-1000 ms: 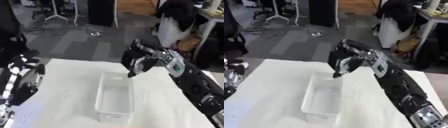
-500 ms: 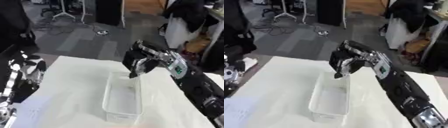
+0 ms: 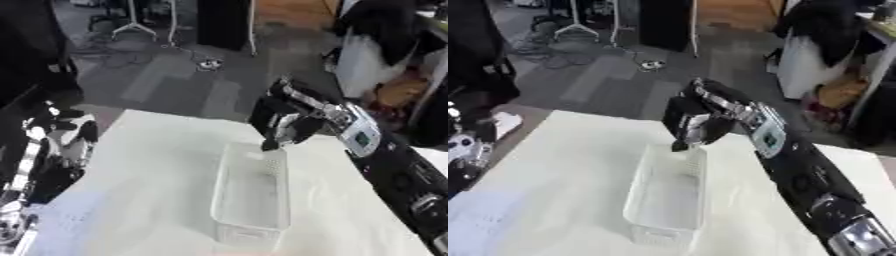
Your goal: Pick up objects on the table and place them in the box.
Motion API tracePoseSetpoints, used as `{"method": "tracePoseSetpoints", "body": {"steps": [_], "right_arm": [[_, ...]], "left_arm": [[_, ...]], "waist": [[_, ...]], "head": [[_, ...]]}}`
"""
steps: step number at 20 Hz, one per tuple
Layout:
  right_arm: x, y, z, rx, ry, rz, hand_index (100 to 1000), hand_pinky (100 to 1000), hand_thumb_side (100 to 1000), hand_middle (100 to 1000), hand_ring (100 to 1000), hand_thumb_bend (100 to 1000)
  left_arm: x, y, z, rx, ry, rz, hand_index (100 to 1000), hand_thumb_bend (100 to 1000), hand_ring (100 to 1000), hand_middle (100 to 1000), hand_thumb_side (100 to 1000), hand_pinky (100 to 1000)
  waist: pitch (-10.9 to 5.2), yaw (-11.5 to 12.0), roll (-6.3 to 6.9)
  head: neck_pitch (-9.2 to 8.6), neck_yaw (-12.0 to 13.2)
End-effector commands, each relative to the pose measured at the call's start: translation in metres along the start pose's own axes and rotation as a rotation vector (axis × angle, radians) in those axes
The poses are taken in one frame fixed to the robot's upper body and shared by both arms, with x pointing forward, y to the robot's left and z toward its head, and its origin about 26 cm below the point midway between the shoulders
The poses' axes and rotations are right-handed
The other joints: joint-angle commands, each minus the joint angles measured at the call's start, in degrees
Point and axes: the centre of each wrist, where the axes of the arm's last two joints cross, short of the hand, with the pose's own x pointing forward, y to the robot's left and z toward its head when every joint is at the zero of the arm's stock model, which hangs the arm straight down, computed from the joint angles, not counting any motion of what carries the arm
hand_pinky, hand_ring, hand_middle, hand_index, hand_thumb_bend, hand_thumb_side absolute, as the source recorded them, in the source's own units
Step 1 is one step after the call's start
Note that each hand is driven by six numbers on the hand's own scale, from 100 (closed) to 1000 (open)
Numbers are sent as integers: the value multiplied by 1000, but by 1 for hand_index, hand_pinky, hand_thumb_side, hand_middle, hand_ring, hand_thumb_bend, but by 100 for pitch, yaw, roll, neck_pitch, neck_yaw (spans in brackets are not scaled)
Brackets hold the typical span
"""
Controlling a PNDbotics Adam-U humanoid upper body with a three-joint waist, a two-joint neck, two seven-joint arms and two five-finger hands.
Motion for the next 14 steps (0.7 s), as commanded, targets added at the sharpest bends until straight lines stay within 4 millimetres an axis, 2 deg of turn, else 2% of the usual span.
{"method": "tracePoseSetpoints", "body": {"steps": [1, 3, 5, 8, 11, 14], "right_arm": [[2, -24, 5, 17, 6, 88, 736, 435, 719, 650, 562, 865], [1, -24, 7, 48, 18, 121, 791, 635, 773, 750, 677, 881], [0, -23, 8, 75, 27, 140, 815, 717, 827, 783, 732, 897], [-2, -21, 10, 91, 24, 144, 849, 778, 930, 824, 779, 920], [-3, -21, 12, 86, 23, 135, 864, 796, 1000, 835, 788, 907], [-5, -21, 14, 75, 31, 122, 862, 794, 1000, 833, 787, 885]], "left_arm": [[4, 10, -7, 13, -33, -18, 870, 108, 748, 853, 871, 645], [3, 10, -7, 11, -33, -17, 871, 108, 748, 854, 871, 645], [3, 10, -7, 9, -32, -17, 871, 107, 748, 854, 871, 645], [3, 11, -6, 8, -33, -17, 871, 107, 749, 855, 871, 646], [2, 11, -6, 6, -32, -18, 872, 107, 749, 855, 870, 647], [2, 11, -6, 5, -31, -18, 872, 107, 749, 855, 871, 647]], "waist": [[-59, -10, 29], [-55, -18, 35], [-47, -28, 43], [-37, -43, 55], [-33, -56, 61], [-33, -70, 65]], "head": [[-39, 64], [-31, 64], [-26, 57], [-19, 48], [-14, 52], [-18, 61]]}}
